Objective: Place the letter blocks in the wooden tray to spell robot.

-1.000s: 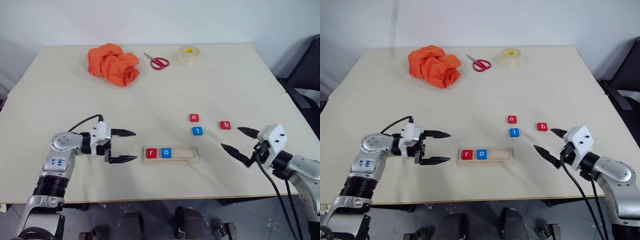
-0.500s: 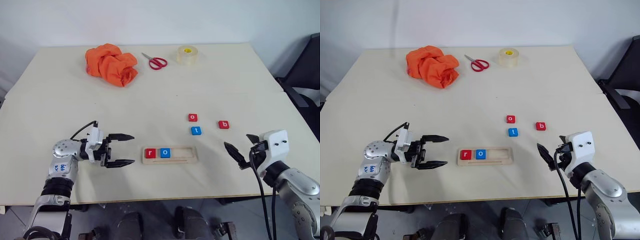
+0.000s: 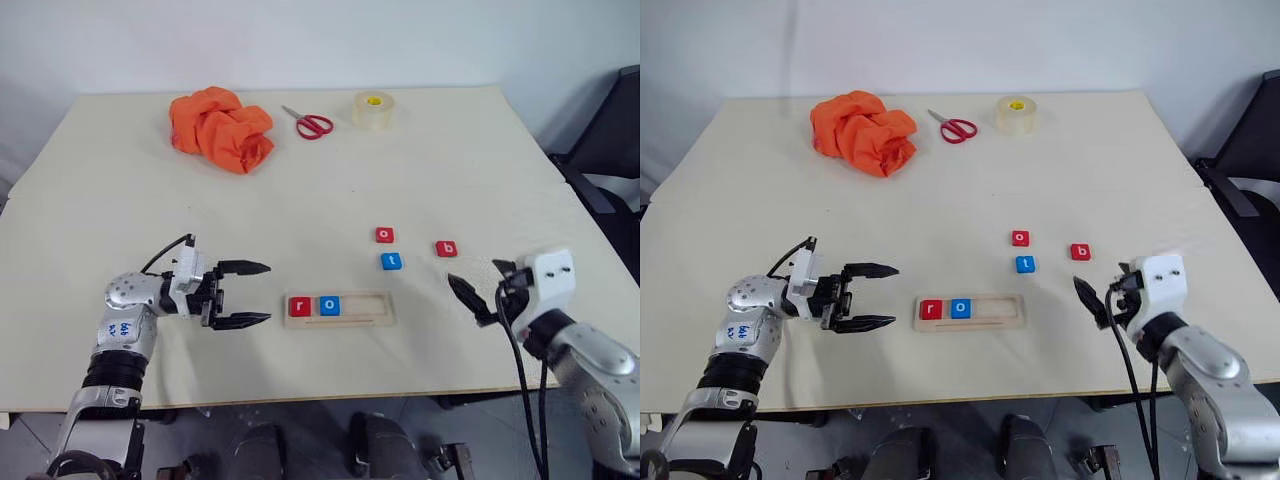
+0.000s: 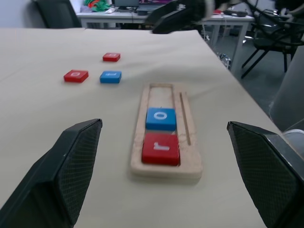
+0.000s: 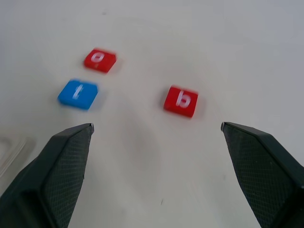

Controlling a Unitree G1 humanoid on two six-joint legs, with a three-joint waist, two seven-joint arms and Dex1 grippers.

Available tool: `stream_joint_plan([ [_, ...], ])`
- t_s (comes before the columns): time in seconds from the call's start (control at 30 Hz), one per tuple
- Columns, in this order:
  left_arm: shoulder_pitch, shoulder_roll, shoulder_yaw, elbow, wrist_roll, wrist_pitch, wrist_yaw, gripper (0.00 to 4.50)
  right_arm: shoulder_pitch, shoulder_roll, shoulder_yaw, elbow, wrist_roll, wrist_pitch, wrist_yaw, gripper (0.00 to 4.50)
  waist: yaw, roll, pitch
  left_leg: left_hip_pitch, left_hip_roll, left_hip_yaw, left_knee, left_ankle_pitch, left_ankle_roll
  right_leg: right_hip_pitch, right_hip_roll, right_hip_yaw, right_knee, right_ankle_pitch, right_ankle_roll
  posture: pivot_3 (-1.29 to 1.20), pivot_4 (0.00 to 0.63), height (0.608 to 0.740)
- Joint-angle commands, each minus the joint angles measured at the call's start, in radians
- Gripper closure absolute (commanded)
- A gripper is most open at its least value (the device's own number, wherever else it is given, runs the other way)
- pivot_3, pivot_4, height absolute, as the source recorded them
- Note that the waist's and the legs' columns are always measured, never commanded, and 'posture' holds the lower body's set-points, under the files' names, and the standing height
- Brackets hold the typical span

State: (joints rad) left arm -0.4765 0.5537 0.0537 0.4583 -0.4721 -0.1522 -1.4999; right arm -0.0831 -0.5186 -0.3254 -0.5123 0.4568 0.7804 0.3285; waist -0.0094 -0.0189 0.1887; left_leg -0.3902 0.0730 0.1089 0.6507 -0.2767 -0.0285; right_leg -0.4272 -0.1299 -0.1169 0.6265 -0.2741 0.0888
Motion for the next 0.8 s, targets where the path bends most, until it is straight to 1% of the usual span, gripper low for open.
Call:
stream_joint_plan([
  [0.03, 0.02, -0.003, 0.009, -0.07, -0.023, 0.021, -0.008, 0.03, -0.087, 0.005, 0.037, 0.1, -0.045, 0.001, -0.043, 0.0, 0.0, 0.0, 0.0, 0.0, 0.0, 0.0, 0.0, 0.0, 0.0, 0.0, 0.0, 0.0, 0.0, 0.0, 0.0, 0.0, 0.15, 0.74],
  [0.17, 0.055, -0.016, 0.008, -0.129, -0.025, 0.046, 0.015, 0.03, -0.232, 0.035, 0.106, 0.312, -0.117, -0.059, -0.068, 0.0, 0.001, 0.0, 0.0, -0.001, 0.0, 0.001, -0.001, 0.0, 0.0, -0.001, 0.0, 0.0, -0.001, 0.0, 0.0, 0.0, 0.15, 0.74],
  [0.27, 0.077, -0.019, 0.011, -0.16, -0.023, 0.057, 0.023, 0.03, -0.271, 0.043, 0.126, 0.381, -0.141, -0.088, -0.063, 0.0, 0.005, 0.0, 0.0, -0.001, 0.0, 0.002, -0.001, -0.001, 0.002, -0.001, 0.0, 0.001, -0.001, 0.0, 0.0, 0.0, 0.15, 0.74],
  [0.37, 0.105, -0.024, 0.02, -0.195, -0.022, 0.064, 0.05, 0.03, -0.324, 0.05, 0.172, 0.483, -0.196, -0.145, -0.068, 0.0, 0.003, 0.0, 0.0, -0.001, 0.0, 0.002, -0.001, -0.001, 0.002, -0.001, 0.0, 0.001, -0.002, 0.0, 0.0, 0.0, 0.15, 0.74],
  [0.53, 0.141, -0.023, 0.028, -0.245, -0.031, 0.075, 0.072, 0.03, -0.346, 0.067, 0.176, 0.528, -0.219, -0.165, -0.076, 0.0, 0.002, 0.0, 0.0, -0.001, 0.0, 0.004, -0.001, -0.001, 0.003, -0.001, 0.0, 0.002, -0.002, 0.0, 0.0, 0.0, 0.15, 0.74],
  [0.7, 0.169, -0.014, 0.04, -0.273, -0.036, 0.081, 0.09, 0.03, -0.313, 0.091, 0.166, 0.517, -0.231, -0.154, -0.106, 0.0, 0.002, 0.0, 0.0, -0.001, 0.0, 0.004, -0.001, -0.001, 0.002, -0.001, 0.0, 0.003, -0.002, 0.0, 0.0, 0.0, 0.15, 0.74],
  [0.8, 0.18, -0.013, 0.043, -0.288, -0.04, 0.083, 0.094, 0.0, -0.301, 0.113, 0.157, 0.505, -0.227, -0.128, -0.125, 0.64, 0.002, 0.0, 0.0, -0.001, 0.0, 0.004, -0.001, -0.001, 0.002, -0.001, 0.0, 0.003, -0.002, 0.0, 0.0, 0.0, 0.15, 0.74],
])
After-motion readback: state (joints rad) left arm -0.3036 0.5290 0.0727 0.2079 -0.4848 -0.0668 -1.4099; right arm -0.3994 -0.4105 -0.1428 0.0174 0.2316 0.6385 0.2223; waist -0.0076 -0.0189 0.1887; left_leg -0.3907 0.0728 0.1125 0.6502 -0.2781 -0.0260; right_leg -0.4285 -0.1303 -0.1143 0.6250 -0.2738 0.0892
